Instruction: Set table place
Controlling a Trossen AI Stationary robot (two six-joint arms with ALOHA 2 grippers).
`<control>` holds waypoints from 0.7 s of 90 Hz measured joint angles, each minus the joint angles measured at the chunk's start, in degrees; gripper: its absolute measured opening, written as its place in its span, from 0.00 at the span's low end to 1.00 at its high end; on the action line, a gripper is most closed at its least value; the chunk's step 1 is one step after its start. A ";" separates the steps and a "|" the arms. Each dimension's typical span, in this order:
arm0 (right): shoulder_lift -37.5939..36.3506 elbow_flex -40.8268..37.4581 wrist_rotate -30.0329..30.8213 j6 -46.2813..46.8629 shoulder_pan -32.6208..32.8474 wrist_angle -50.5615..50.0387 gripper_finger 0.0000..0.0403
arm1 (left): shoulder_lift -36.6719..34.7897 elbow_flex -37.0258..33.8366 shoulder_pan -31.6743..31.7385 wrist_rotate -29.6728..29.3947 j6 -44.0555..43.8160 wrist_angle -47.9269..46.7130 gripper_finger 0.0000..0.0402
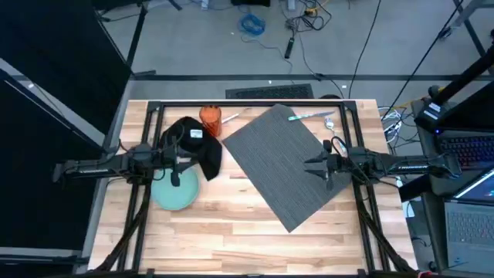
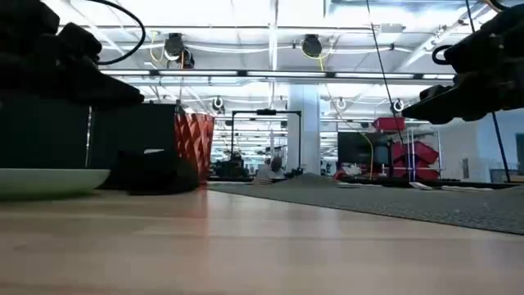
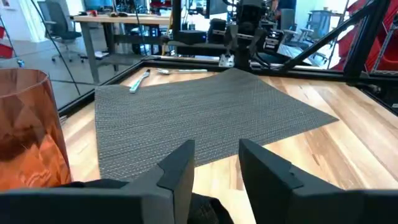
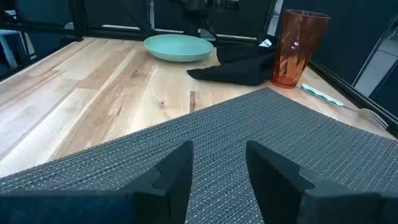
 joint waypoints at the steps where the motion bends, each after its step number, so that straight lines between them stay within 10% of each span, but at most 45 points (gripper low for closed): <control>1: 0.00 0.00 0.00 0.00 0.00 -0.01 0.33 | 0.00 0.00 0.00 -0.01 0.00 0.01 0.28; 63: 0.01 0.00 0.13 0.00 0.00 0.27 0.33 | 0.00 0.00 0.00 -0.01 8.98 1.01 0.28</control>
